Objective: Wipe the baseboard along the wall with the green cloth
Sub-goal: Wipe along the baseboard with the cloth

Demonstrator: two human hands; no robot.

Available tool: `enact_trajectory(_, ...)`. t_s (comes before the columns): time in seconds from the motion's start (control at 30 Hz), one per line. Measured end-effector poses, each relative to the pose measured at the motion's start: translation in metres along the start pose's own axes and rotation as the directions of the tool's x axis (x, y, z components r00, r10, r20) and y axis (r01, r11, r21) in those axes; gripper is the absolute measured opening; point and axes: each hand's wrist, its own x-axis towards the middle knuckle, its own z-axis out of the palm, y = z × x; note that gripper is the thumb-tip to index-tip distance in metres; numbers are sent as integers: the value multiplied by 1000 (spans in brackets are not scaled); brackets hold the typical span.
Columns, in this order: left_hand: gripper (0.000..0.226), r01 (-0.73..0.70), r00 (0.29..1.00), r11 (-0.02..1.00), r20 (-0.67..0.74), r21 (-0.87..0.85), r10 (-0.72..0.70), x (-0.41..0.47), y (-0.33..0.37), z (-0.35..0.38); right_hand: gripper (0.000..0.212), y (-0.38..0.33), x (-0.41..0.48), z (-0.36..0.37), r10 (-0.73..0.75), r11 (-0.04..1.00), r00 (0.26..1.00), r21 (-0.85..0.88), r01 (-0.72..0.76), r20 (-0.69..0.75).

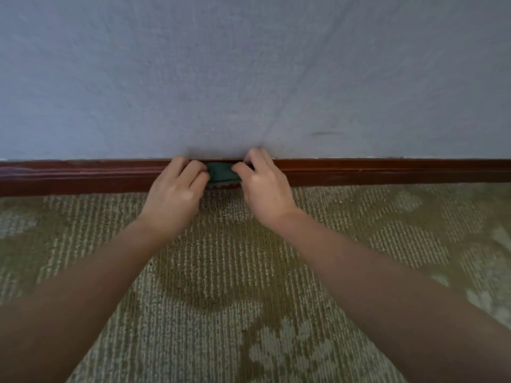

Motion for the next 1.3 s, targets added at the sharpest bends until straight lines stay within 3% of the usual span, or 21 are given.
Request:
enact_trajectory(0.27,15,-51,998,998,42,-25,52,1,0,1,33,0,-5,14,19,999,999,31,-18,-47)
enact_trajectory(0.5,14,-44,999,998,10,-39,45,1,3,7,35,13,-3,3,-52,999,998,5,52,41)
enact_trajectory(0.63,23,-96,995,995,0,-41,96,12,13,11,32,22,-11,0,4,1000,1000,-4,-4,11)
enact_trajectory(0.77,14,-153,987,988,54,-4,153,3,2,6,31,9,-10,10,46,997,998,69,-43,-38)
enact_trajectory(0.93,12,-87,996,996,28,-25,88,-2,5,7,31,8,-11,7,51,996,999,73,-52,17)
enact_trajectory(1.07,22,-187,981,982,40,-14,187,8,9,13,23,19,-13,1,15,1000,1000,20,-15,10)
enact_trajectory(1.3,18,-286,949,958,142,5,282,2,-7,13,29,6,-12,11,122,990,986,85,-112,-113)
